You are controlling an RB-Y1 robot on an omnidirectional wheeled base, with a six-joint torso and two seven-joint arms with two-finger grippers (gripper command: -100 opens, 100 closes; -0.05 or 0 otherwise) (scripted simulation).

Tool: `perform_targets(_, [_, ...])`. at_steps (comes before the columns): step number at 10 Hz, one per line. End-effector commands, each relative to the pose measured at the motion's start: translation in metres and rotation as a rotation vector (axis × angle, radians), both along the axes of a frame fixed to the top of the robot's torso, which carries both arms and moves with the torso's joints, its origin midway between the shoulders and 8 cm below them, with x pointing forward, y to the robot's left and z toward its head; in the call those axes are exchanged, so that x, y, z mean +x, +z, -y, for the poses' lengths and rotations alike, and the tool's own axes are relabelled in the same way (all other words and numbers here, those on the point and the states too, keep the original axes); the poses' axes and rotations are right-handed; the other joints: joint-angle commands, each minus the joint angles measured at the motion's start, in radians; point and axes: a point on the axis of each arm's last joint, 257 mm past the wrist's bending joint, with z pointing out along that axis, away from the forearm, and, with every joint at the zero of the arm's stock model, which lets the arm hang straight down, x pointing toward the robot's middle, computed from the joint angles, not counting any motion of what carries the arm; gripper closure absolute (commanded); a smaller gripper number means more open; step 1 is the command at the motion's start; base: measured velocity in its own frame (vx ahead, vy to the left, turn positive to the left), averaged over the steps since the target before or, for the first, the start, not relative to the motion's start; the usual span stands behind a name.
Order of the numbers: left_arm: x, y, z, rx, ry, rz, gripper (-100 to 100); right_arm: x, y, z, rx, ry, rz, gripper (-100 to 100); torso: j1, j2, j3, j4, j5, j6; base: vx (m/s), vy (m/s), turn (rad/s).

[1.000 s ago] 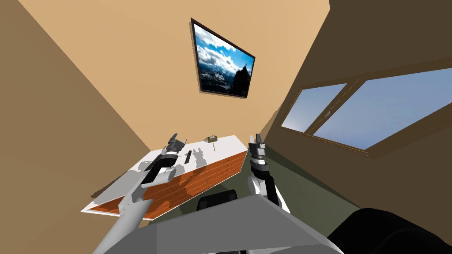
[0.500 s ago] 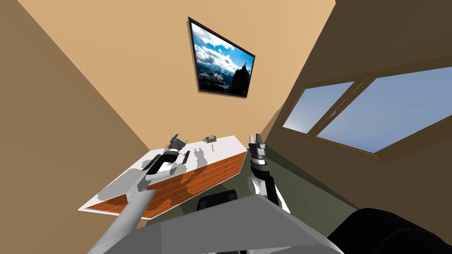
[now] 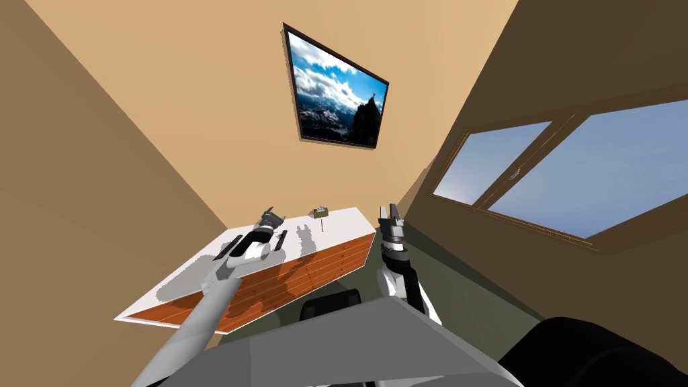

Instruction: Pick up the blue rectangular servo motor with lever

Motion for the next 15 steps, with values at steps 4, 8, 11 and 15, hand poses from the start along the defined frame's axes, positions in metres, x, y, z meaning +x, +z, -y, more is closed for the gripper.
perform_targets(4, [0.019, -0.038, -0.024, -0.080, 0.041, -0.141, -100, 0.000, 0.000, 0.000, 0.000, 0.000, 0.000, 0, 0.000, 0.000, 0.000, 0.000, 0.000, 0.000, 0.029, -0.045, 0.031])
perform_targets(8, [0.020, -0.085, -0.041, -0.134, 0.083, -0.282, -100, 0.000, 0.000, 0.000, 0.000, 0.000, 0.000, 0, 0.001, 0.000, 0.000, 0.000, 0.000, 0.000, 0.033, -0.029, 0.018])
perform_targets(11, [0.017, -0.110, -0.049, -0.161, 0.107, -0.353, -100, 0.000, 0.000, 0.000, 0.000, 0.000, 0.000, 0, 0.002, -0.001, 0.000, 0.000, 0.001, 0.000, 0.031, -0.013, 0.019])
perform_targets(15, [0.010, -0.153, -0.062, -0.223, 0.158, -0.498, -100, 0.000, 0.000, 0.000, 0.000, 0.000, 0.000, 0, 0.003, -0.001, 0.000, 0.000, 0.001, 0.000, 0.037, -0.013, 0.023])
